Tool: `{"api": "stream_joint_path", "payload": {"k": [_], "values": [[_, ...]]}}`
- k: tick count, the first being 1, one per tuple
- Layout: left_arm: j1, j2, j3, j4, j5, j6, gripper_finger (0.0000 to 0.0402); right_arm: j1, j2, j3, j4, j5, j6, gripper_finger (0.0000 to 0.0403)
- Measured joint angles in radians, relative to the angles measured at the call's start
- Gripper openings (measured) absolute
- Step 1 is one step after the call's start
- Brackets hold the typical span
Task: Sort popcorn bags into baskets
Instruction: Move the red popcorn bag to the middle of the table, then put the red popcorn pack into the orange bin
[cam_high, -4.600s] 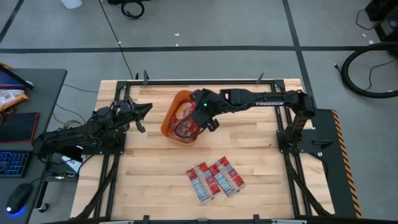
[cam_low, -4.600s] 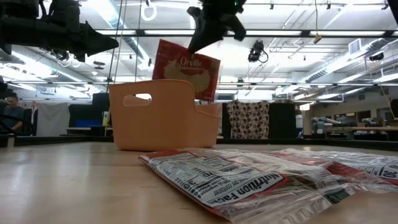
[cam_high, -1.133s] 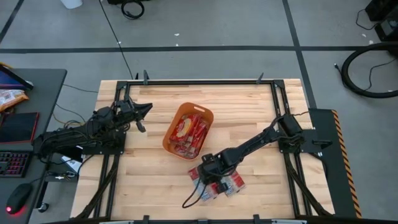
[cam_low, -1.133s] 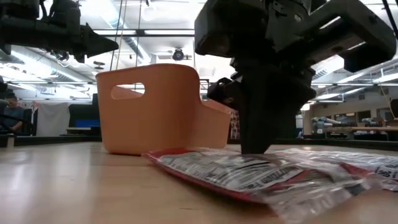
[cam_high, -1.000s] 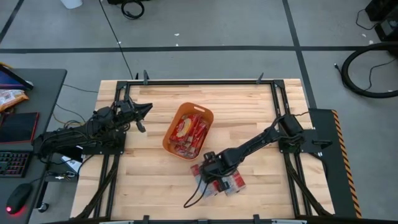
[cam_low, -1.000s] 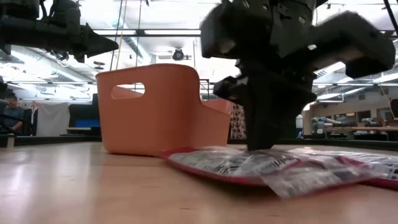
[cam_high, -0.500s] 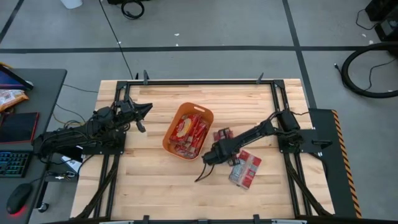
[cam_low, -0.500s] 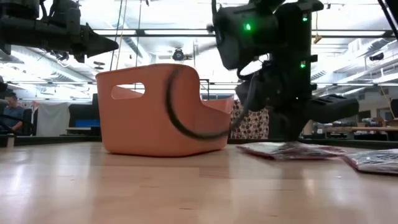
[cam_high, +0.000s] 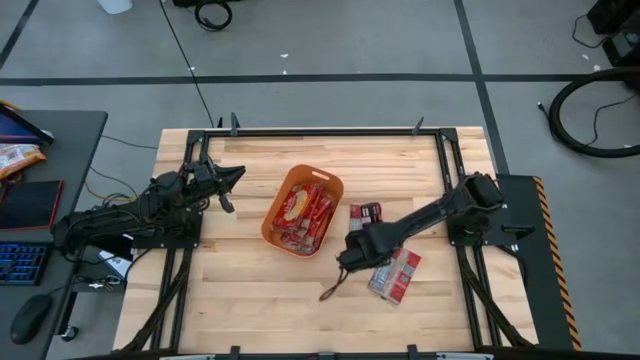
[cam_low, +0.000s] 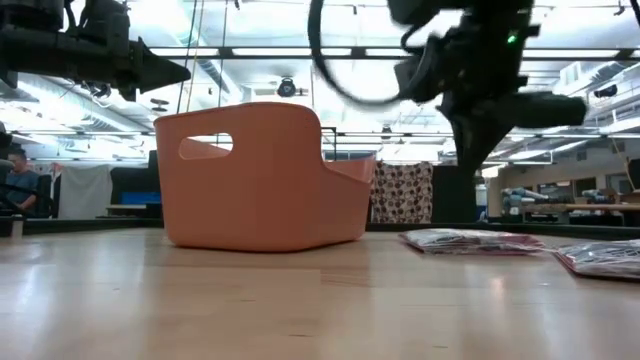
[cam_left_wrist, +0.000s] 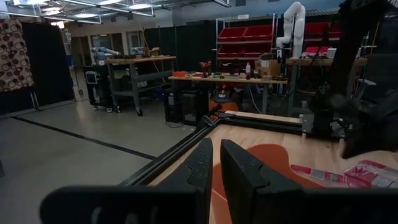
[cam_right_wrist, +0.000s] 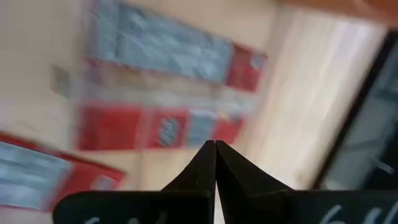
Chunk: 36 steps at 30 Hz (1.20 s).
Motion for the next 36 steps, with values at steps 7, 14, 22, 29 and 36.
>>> {"api": "stream_joint_path", "payload": {"k": [7, 14, 22, 29, 36], "values": [[0.000, 0.000, 0.000, -0.003, 0.000, 0.000, 0.0036, 0.082, -0.093, -0.154, 0.268, -0.269, 0.052, 0.0011], [0.000, 0.000, 0.000, -0.003, 0.000, -0.001, 0.0036, 0.085, -0.230, -0.387, 0.387, -0.495, 0.250, 0.0010], [0.000, 0.000, 0.000, 0.004, 0.000, 0.000, 0.0036, 0.024, -0.285, -0.583, 0.551, -0.531, 0.282, 0.0010], [0.000, 0.000, 0.000, 0.007, 0.000, -0.001, 0.0036, -0.060, -0.273, -0.560, 0.512, -0.092, 0.026, 0.0010], [0.000, 0.000, 0.000, 0.003, 0.000, 0.000, 0.0036, -0.142, -0.276, -0.500, 0.506, 0.137, -0.063, 0.0010]]}}
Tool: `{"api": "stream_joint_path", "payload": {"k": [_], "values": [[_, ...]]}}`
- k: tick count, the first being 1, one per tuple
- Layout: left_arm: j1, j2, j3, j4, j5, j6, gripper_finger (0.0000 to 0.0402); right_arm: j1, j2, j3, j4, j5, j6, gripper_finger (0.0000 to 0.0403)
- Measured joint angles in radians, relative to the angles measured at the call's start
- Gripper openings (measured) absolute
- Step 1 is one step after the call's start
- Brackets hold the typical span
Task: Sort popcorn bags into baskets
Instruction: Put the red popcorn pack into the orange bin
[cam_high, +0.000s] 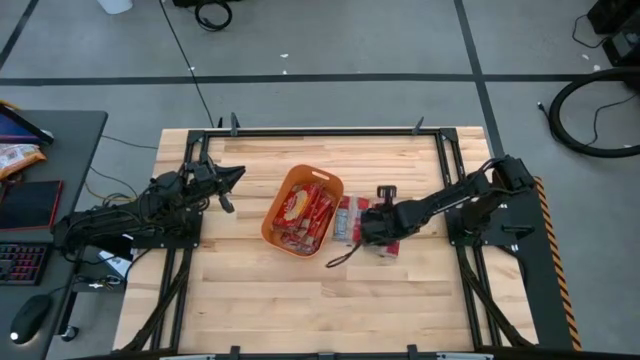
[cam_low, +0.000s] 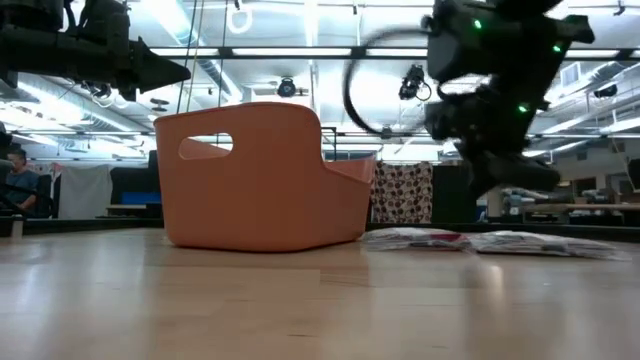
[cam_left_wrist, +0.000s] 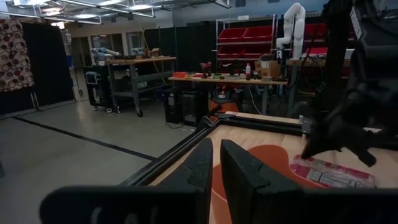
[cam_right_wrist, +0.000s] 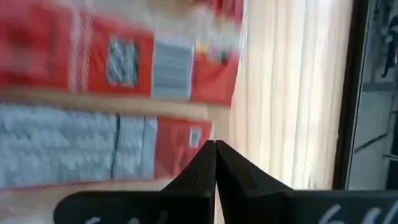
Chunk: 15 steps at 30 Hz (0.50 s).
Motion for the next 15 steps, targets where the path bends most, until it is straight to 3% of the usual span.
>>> {"api": "stream_joint_path", "payload": {"k": [5, 9, 15], "values": [[0.000, 0.000, 0.000, -0.005, 0.000, 0.000, 0.0036, 0.005, 0.000, 0.020, 0.050, -0.090, -0.043, 0.0013], [0.000, 0.000, 0.000, -0.005, 0.000, 0.000, 0.0036, 0.005, 0.000, 0.020, 0.022, -0.181, 0.085, 0.0032], [0.000, 0.000, 0.000, -0.006, 0.000, -0.001, 0.0036, 0.025, -0.001, 0.020, -0.154, -0.221, 0.269, 0.0092]]}}
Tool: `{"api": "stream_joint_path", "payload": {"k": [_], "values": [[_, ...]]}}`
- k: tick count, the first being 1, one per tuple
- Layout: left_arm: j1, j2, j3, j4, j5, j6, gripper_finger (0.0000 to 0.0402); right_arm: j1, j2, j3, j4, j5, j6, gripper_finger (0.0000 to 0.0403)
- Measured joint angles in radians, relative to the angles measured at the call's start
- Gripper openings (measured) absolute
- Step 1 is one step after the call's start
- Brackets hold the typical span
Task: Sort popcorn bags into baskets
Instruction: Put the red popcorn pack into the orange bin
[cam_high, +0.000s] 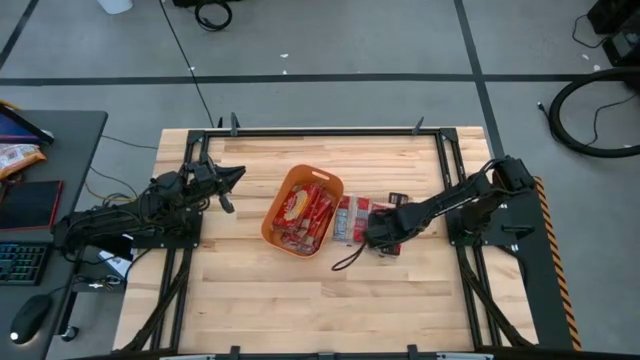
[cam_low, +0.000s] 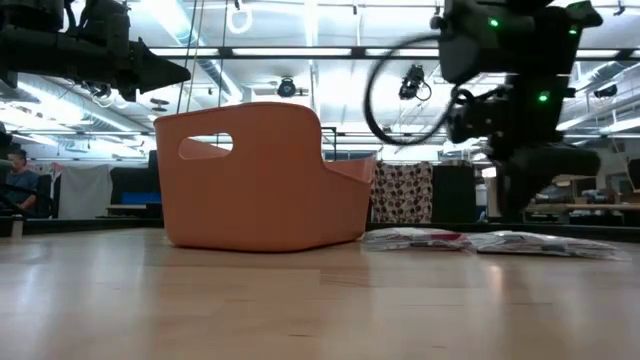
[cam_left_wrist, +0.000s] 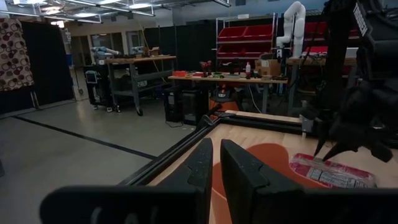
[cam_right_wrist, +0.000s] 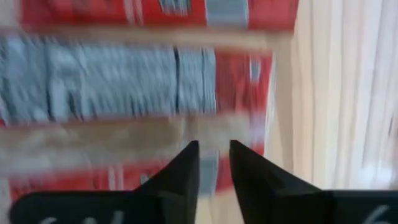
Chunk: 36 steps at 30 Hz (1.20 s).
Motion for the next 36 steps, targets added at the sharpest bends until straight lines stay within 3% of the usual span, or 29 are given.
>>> {"api": "stream_joint_path", "payload": {"k": [4, 8, 15, 19, 30, 36], "values": [[0.000, 0.000, 0.000, 0.000, 0.000, 0.000, 0.0036, -0.001, 0.000, 0.000, -0.109, -0.047, 0.076, 0.0131], [0.000, 0.000, 0.000, 0.000, 0.000, 0.000, 0.0036, -0.026, -0.036, -0.036, -0.109, -0.060, 0.082, 0.0154], [0.000, 0.000, 0.000, 0.000, 0.000, 0.000, 0.0036, -0.102, -0.186, -0.100, -0.073, -0.084, 0.120, 0.0158], [0.000, 0.000, 0.000, 0.001, 0.000, 0.000, 0.0036, -0.149, -0.263, -0.140, -0.069, -0.192, 0.136, 0.0159], [0.000, 0.000, 0.000, 0.001, 0.000, -0.001, 0.0036, -0.186, -0.303, -0.344, 0.314, -0.501, 0.347, 0.0159], [0.000, 0.000, 0.000, 0.001, 0.000, -0.001, 0.0036, -0.222, -0.307, -0.389, 0.389, -0.548, 0.404, 0.0159]]}}
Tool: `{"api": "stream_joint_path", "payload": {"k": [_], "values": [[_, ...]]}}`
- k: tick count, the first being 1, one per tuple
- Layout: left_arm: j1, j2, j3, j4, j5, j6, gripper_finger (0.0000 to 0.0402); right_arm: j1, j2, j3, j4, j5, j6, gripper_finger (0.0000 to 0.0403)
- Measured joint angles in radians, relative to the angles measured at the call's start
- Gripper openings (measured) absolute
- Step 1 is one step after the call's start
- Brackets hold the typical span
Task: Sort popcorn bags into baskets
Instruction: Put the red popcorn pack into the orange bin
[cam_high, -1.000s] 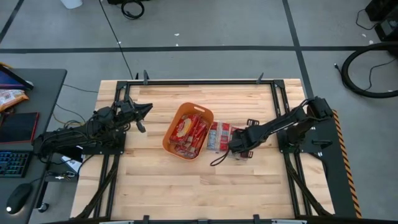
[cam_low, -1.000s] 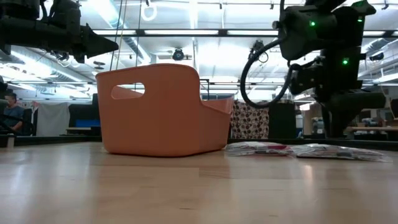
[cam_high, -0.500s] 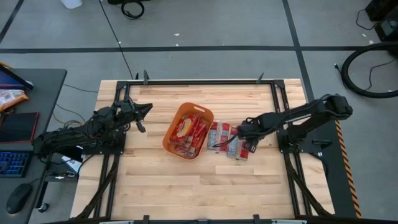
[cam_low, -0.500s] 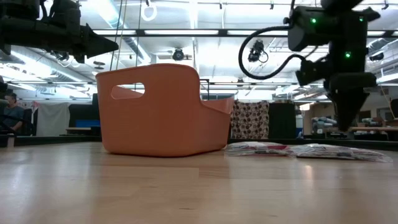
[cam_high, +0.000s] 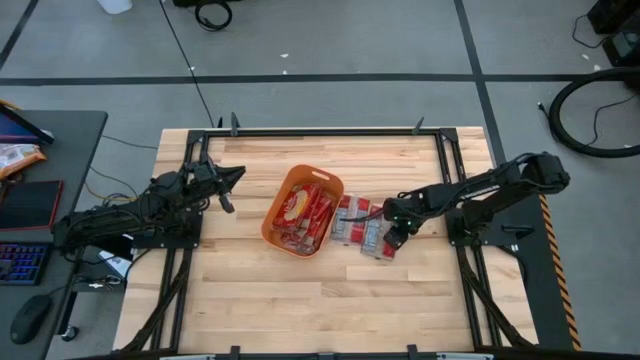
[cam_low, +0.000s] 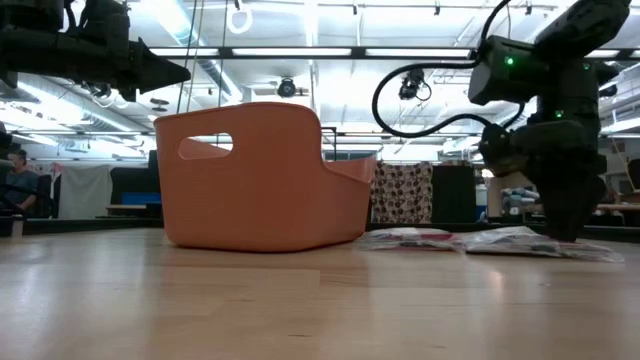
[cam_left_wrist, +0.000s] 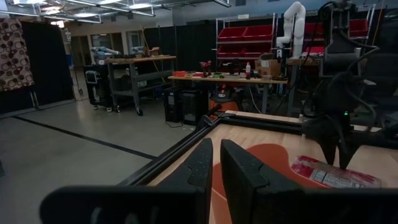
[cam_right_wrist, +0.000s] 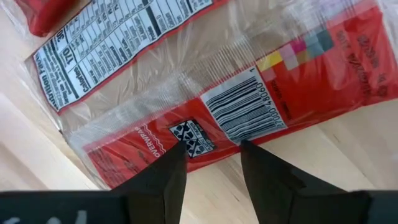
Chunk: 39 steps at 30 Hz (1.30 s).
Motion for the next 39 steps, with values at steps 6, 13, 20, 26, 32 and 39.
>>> {"api": "stream_joint_path", "payload": {"k": [6, 13, 20, 26, 32, 39], "values": [[0.000, 0.000, 0.000, 0.000, 0.000, 0.000, 0.0036, -0.043, 0.001, -0.006, 0.046, 0.007, 0.023, 0.0147], [0.000, 0.000, 0.000, 0.000, 0.000, 0.001, 0.0036, -0.051, 0.003, -0.007, 0.044, 0.031, 0.025, 0.0062], [0.000, 0.000, 0.000, 0.000, 0.000, 0.001, 0.0036, -0.051, 0.004, -0.007, 0.043, 0.039, 0.003, 0.0010], [0.000, 0.000, 0.000, 0.000, 0.000, 0.001, 0.0036, -0.032, 0.007, 0.068, -0.065, 0.137, -0.080, 0.0006], [0.000, 0.000, 0.000, 0.000, 0.000, 0.002, 0.0036, 0.016, 0.006, 0.178, -0.165, 0.277, -0.168, 0.0005], [0.000, 0.000, 0.000, 0.000, 0.000, 0.001, 0.0036, 0.085, 0.024, 0.207, -0.139, 0.291, -0.356, 0.0048]]}}
